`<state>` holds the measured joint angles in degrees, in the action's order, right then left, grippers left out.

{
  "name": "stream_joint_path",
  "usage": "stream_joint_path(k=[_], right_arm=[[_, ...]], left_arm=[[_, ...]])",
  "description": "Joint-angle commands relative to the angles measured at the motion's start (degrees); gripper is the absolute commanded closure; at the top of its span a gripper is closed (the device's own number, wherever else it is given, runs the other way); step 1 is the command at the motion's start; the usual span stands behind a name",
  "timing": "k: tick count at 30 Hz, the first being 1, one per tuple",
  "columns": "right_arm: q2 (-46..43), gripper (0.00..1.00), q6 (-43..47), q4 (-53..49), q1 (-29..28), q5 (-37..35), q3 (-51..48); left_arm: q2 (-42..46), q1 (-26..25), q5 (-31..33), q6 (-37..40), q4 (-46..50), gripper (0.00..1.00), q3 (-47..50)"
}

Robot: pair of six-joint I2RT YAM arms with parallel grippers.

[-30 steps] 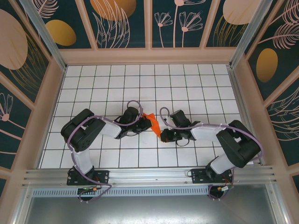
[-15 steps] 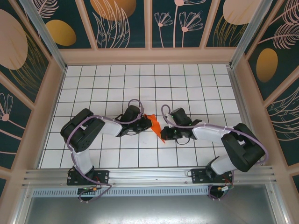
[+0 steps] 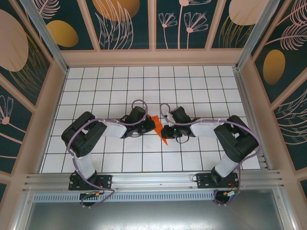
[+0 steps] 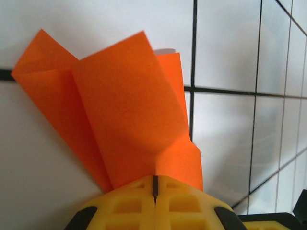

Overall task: Fold a paper plane with a square sheet of paper (pick it up from the middle)
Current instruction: Fold the wing for the fifth time at the center of the table.

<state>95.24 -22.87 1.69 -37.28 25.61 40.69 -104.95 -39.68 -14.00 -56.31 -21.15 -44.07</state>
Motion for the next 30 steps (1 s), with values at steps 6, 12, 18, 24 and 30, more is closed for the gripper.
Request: stream_joint_path(k=[6, 12, 18, 24, 30], right_arm=[[6.92, 0.95, 3.74, 1.28, 1.30, -1.35, 5.62], [7.92, 0.95, 4.67, 1.73, 1.51, 0.05, 6.66], [7.95, 0.95, 4.64, 3.09, 1.51, 0.83, 5.60], [7.24, 0.95, 5.61, 3.27, 1.51, 2.01, 5.63], [3.52, 0.95, 7.70, 4.73, 2.48, 8.10, 5.10]], left_arm=[[6.42, 2.06, 6.56, 6.49, -0.24, 1.00, 2.03], [5.29, 2.06, 0.75, 5.48, -7.59, 0.97, 3.20], [-0.34, 1.63, -2.96, 4.89, -8.72, 0.96, 0.57], [-3.81, 1.36, -0.98, 4.89, -4.15, 1.00, -1.71], [-4.47, 1.36, 2.37, 5.78, 1.02, 1.00, -1.54]])
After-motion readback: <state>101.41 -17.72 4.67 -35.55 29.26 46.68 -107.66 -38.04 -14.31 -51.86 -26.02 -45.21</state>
